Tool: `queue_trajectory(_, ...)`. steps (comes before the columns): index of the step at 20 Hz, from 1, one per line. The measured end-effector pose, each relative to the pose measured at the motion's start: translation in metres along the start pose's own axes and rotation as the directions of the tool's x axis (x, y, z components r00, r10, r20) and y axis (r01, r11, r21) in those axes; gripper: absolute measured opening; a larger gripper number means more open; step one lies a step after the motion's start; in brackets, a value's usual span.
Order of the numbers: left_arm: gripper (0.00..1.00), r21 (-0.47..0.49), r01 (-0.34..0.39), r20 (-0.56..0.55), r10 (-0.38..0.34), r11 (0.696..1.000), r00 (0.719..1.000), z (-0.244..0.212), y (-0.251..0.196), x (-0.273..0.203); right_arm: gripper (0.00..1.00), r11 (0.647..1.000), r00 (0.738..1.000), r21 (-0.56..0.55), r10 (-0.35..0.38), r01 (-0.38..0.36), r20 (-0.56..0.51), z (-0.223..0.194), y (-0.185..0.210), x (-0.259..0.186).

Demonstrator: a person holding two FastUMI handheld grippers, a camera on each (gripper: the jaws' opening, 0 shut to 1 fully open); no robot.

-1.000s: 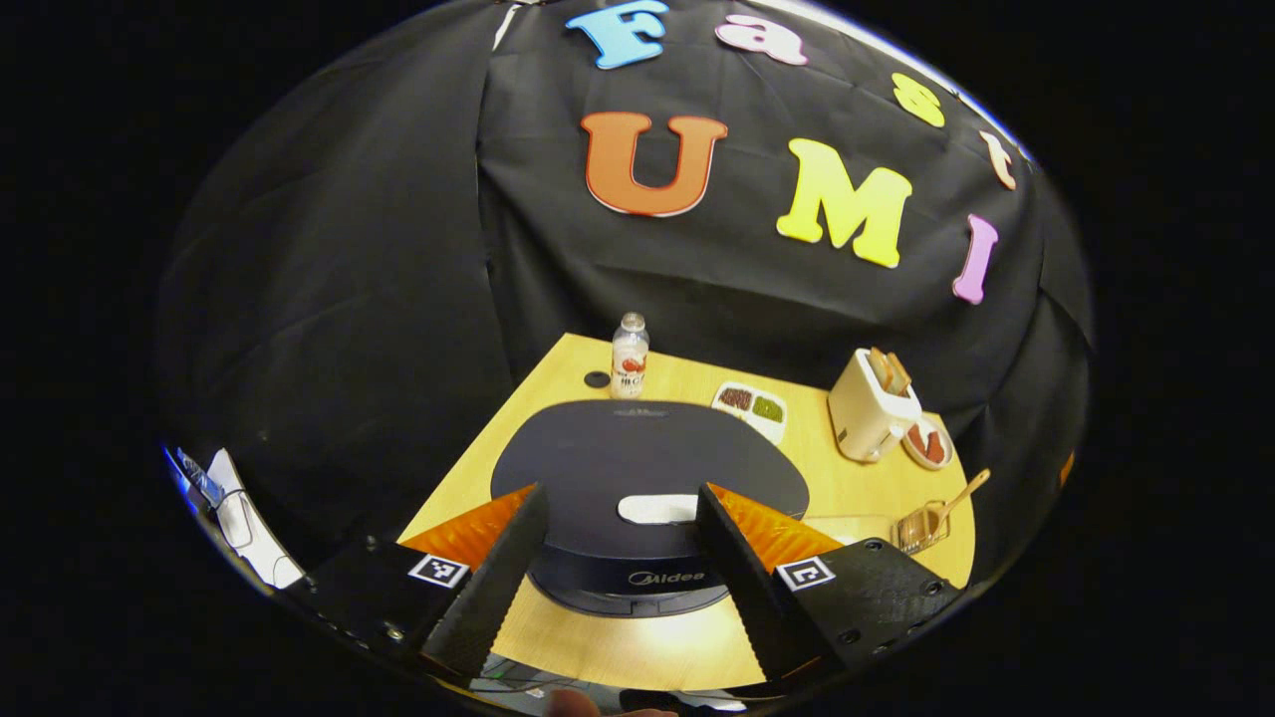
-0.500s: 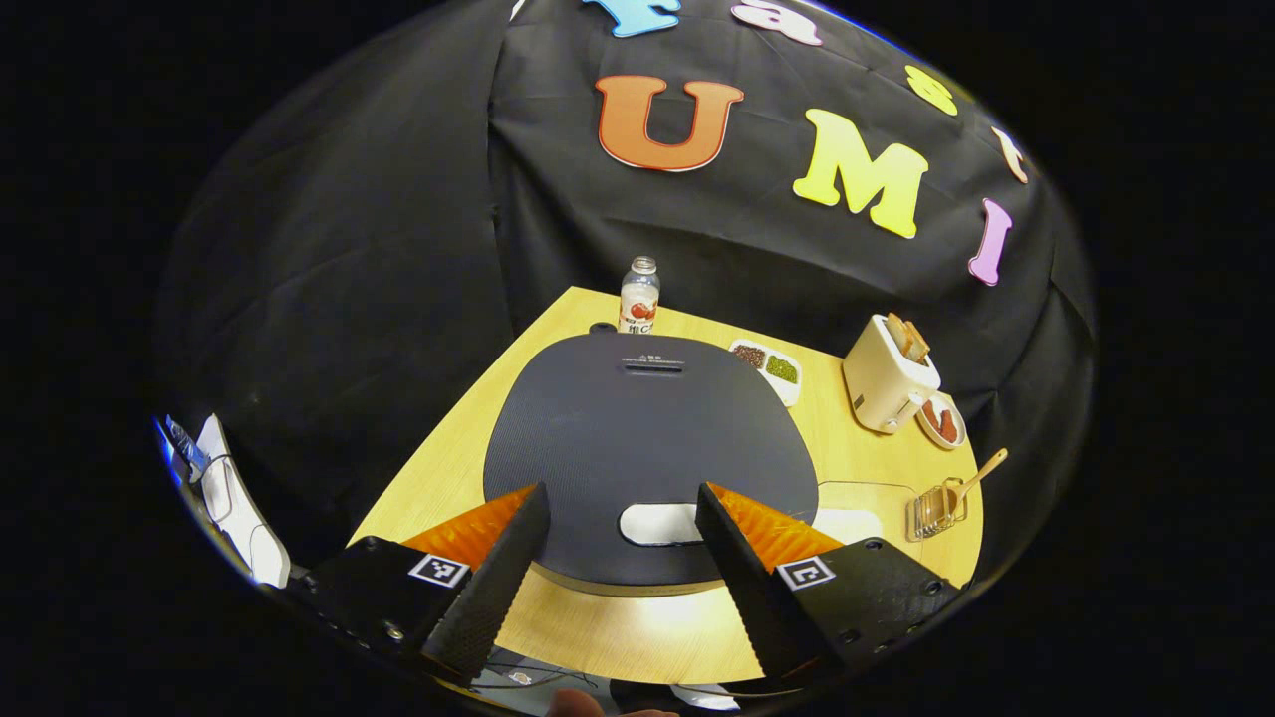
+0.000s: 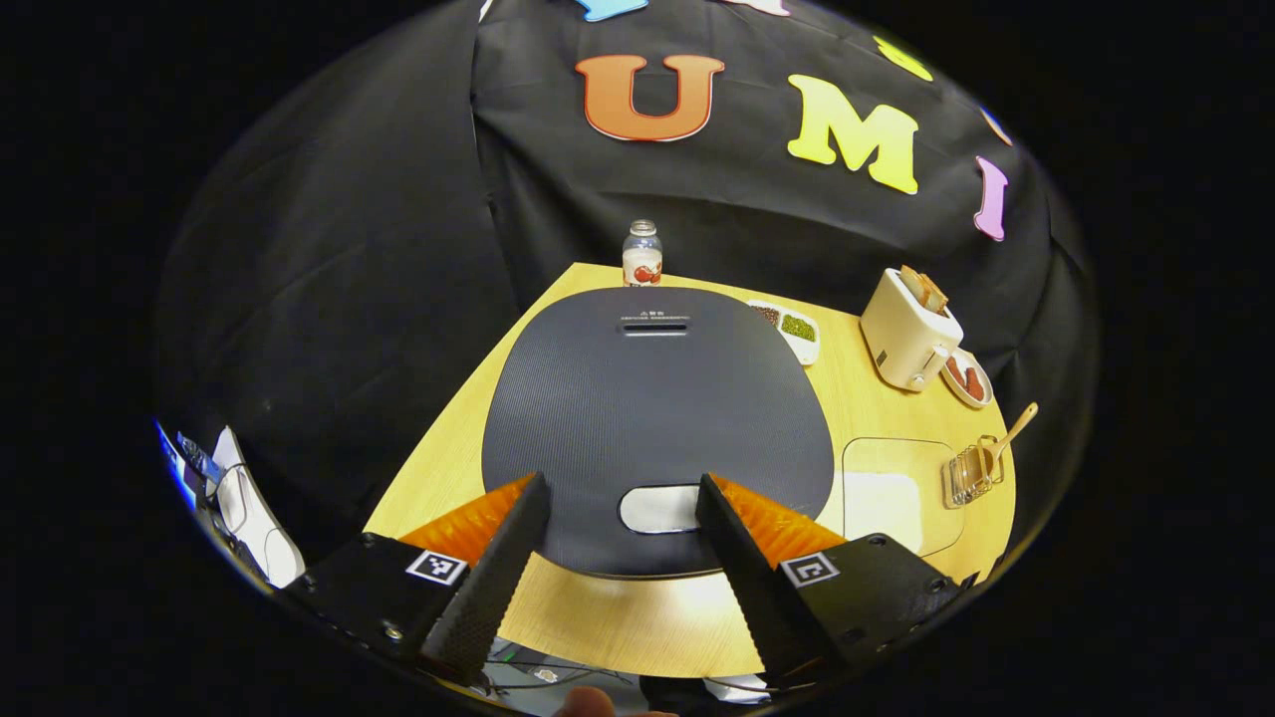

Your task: Close the left gripper, press the button to open the rice cooker; take a wooden spoon from the chopstick holder with the right hand, scoop a spoonful of rice and pour it into the rice cooker, then put the wooden spoon back into the chopstick holder.

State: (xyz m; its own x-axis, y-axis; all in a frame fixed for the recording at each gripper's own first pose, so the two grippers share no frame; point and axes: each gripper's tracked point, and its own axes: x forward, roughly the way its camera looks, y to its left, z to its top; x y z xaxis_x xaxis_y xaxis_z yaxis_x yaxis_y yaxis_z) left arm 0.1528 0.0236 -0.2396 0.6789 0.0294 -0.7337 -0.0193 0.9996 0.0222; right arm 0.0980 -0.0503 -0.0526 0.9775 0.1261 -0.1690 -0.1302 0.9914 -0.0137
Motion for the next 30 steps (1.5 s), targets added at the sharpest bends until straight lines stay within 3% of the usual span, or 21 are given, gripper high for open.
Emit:
queue_trajectory(3,0.99,0.023,-0.004,0.008,0.004,1.0,1.0,-0.002,-0.001,0.0,1.0,1.0,1.0,0.015,0.013,-0.013,0.002,-0.002,0.013,0.001)
queue_trajectory(7,1.0,0.041,-0.037,0.155,0.03,0.998,0.987,0.004,0.003,0.004,1.0,1.0,1.0,0.022,0.021,-0.021,-0.001,-0.008,0.028,-0.007)
queue_trajectory(10,1.0,0.038,-0.046,0.178,0.039,0.998,0.983,-0.002,0.0,0.001,0.99,1.0,1.0,0.02,0.008,-0.008,-0.014,-0.011,0.03,-0.016)
queue_trajectory(13,1.0,0.051,-0.055,0.254,0.04,0.997,0.966,0.0,0.002,0.002,1.0,1.0,1.0,0.027,-0.008,0.008,-0.016,-0.009,0.032,-0.024)
queue_trajectory(21,0.98,0.053,-0.029,0.334,0.01,0.998,0.943,0.005,0.003,-0.011,0.99,0.999,0.999,-0.004,-0.036,0.036,0.02,0.004,0.041,-0.037)
queue_trajectory(24,0.97,0.052,-0.028,0.407,0.005,0.998,0.913,0.025,-0.001,-0.022,1.0,0.999,0.999,0.008,-0.038,0.038,0.022,0.008,0.043,-0.037)
queue_trajectory(28,0.97,0.053,0.0,0.328,-0.017,0.999,0.944,-0.003,-0.003,-0.014,1.0,1.0,1.0,0.001,-0.021,0.021,0.02,0.009,0.053,-0.036)
queue_trajectory(30,0.99,0.069,-0.011,0.357,-0.015,0.998,0.934,0.002,-0.003,-0.017,1.0,1.0,1.0,-0.007,-0.007,0.007,0.013,0.006,0.059,-0.034)
